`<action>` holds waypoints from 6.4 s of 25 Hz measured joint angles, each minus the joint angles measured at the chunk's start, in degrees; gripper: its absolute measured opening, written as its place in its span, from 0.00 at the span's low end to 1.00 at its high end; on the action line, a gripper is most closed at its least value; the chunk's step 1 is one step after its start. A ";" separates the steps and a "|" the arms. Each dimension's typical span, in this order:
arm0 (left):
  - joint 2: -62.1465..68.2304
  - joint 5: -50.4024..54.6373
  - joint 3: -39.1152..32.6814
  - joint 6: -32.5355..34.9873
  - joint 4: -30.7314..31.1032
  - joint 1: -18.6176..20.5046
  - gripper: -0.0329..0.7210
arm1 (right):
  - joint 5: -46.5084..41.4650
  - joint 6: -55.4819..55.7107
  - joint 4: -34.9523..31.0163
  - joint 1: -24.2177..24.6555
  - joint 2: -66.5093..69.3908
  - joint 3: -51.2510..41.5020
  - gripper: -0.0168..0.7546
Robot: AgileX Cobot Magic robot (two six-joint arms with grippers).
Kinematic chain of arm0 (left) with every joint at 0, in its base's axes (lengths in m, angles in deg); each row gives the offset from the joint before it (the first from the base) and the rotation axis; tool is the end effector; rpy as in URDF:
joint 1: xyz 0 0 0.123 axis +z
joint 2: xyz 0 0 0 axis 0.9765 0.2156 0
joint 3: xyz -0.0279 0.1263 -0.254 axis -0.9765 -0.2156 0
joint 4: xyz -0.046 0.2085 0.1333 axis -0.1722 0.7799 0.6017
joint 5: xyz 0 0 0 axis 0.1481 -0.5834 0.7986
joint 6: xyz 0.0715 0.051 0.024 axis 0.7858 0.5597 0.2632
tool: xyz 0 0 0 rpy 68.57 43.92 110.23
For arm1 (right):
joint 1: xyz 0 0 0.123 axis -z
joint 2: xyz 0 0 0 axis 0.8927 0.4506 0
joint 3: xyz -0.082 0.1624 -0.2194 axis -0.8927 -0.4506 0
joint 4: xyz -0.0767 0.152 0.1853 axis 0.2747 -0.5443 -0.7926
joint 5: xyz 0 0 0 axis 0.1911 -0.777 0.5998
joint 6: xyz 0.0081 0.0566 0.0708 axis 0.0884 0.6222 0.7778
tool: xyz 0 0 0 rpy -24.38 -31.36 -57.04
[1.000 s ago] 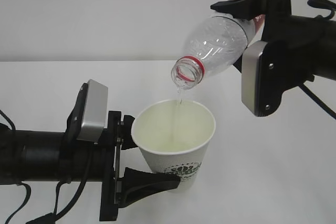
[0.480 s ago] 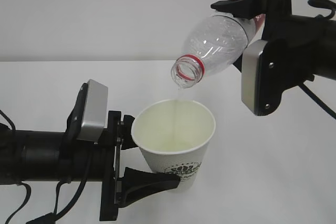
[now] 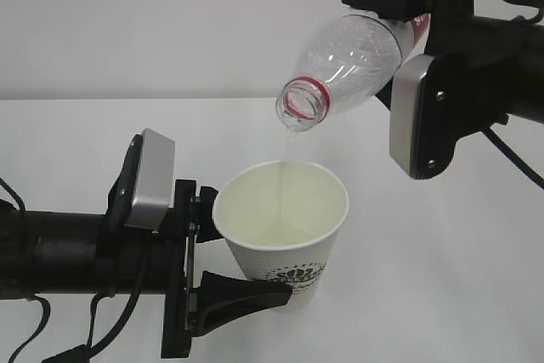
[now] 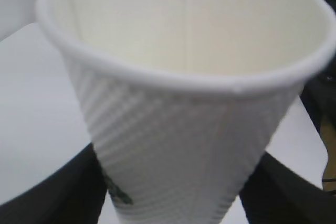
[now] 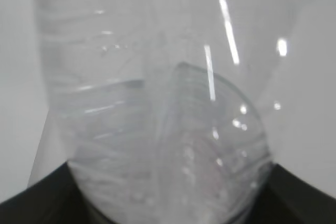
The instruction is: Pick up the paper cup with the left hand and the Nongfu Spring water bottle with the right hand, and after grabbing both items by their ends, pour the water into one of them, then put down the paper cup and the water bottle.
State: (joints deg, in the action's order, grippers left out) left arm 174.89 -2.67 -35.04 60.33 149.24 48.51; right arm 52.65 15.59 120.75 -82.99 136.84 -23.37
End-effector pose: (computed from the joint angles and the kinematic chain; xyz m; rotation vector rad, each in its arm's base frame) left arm 0.2076 -0.1974 0.1465 1.2652 1.4189 -1.0124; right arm 0.2627 0.1273 0.2787 -1.5952 0.7186 -0.6681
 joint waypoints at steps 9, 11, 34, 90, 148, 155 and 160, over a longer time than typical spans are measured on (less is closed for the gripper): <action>0.00 0.08 0.00 0.00 0.00 -0.35 0.75 | 0.22 0.00 -0.35 0.00 0.00 0.00 0.67; 0.00 0.08 0.00 0.00 -0.11 -1.05 0.75 | 0.22 0.00 -0.61 0.00 0.00 0.00 0.67; 0.00 0.08 0.00 0.00 -1.44 -1.72 0.75 | 0.22 -1.57 -0.85 0.00 0.00 0.00 0.67; 0.00 0.24 0.00 0.00 -1.66 -1.72 0.75 | 0.22 -2.61 -1.04 0.00 0.00 0.00 0.67; 0.03 0.34 0.00 0.00 -1.68 -1.72 0.75 | 0.78 -4.54 -1.96 0.00 0.00 0.10 0.67; 0.03 0.34 0.00 0.00 -1.78 -1.72 0.75 | 0.82 -4.98 -2.20 0.00 0.00 0.10 0.67; 0.03 0.34 0.00 0.00 -1.80 -1.72 0.75 | 0.91 -4.98 -2.47 0.00 0.00 0.10 0.67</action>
State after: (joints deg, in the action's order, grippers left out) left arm 174.92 -2.34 -35.04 60.33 147.44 46.79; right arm 53.56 10.61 118.29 -82.99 136.84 -23.27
